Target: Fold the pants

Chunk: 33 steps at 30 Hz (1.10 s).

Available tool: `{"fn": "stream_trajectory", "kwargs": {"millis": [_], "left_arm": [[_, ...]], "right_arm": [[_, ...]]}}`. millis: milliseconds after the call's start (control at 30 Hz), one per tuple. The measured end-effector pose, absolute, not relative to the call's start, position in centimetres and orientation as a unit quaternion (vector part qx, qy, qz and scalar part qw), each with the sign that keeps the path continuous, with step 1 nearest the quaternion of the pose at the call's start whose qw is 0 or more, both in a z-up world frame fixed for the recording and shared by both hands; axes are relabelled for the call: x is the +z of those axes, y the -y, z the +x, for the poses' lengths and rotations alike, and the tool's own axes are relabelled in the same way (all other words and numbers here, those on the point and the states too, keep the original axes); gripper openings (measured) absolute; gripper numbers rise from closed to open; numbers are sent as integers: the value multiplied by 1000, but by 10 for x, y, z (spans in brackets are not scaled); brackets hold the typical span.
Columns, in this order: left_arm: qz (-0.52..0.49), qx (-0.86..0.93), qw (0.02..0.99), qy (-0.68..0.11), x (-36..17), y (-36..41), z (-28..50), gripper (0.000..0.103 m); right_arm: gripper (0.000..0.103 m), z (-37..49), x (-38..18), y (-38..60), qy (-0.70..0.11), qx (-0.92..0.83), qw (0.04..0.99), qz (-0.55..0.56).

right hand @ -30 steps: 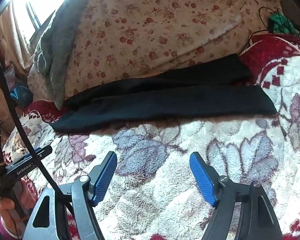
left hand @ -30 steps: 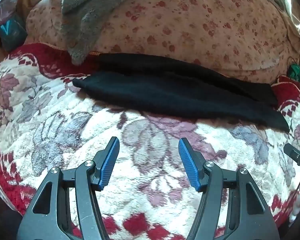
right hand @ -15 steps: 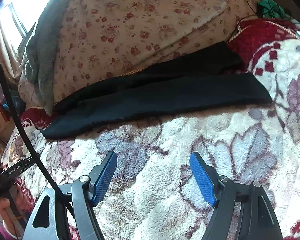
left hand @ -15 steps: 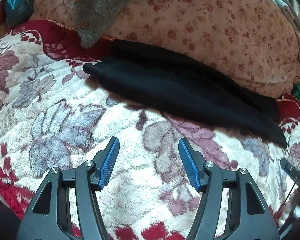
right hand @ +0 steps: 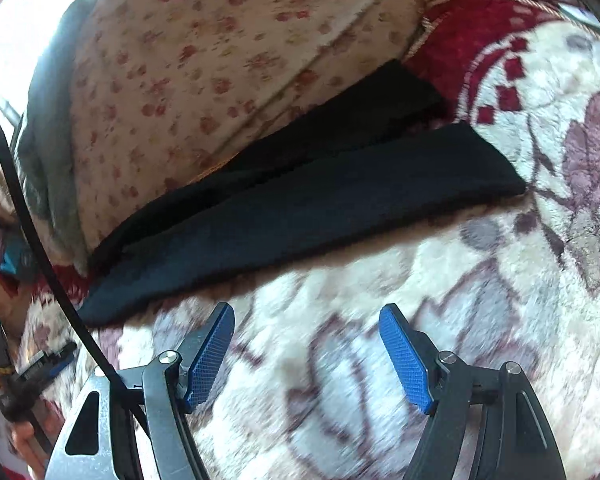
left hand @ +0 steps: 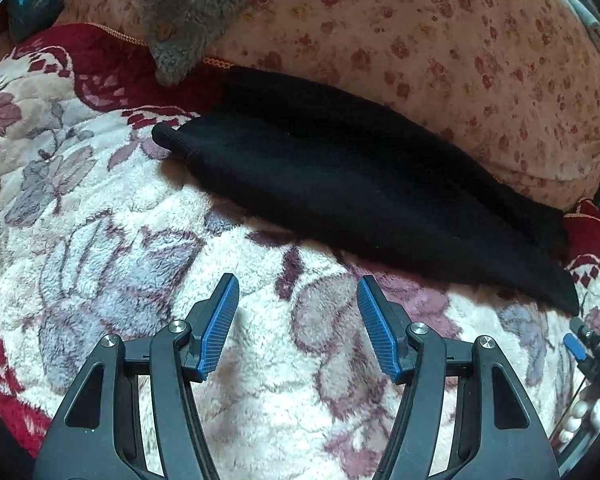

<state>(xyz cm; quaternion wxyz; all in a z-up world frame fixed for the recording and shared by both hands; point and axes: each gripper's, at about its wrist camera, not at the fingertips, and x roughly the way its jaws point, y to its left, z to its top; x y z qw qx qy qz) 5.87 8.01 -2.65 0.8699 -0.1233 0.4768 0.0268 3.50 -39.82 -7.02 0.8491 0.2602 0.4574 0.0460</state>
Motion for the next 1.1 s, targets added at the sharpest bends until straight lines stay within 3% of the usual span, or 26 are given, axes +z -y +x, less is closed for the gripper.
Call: {"fn": "stream_trajectory", "kwargs": {"millis": [433,667,800,1100], "left_arm": [[-130,45,861,-490,-41,-76,92,62],[-129,52,859,-493,-46,-73,104,66],[-106,31,861,-496,-50,-67,108,80],[-151,21,855,-495,-47,-79,117,81]], "right_arm": [[68,71,-88,441,-426,64,829,358],[37,86,-104,462,-407,48,813,414],[36,88,-103,461,-401,50,817,411],[36,90,-104,460,-395,51,822,406]]}}
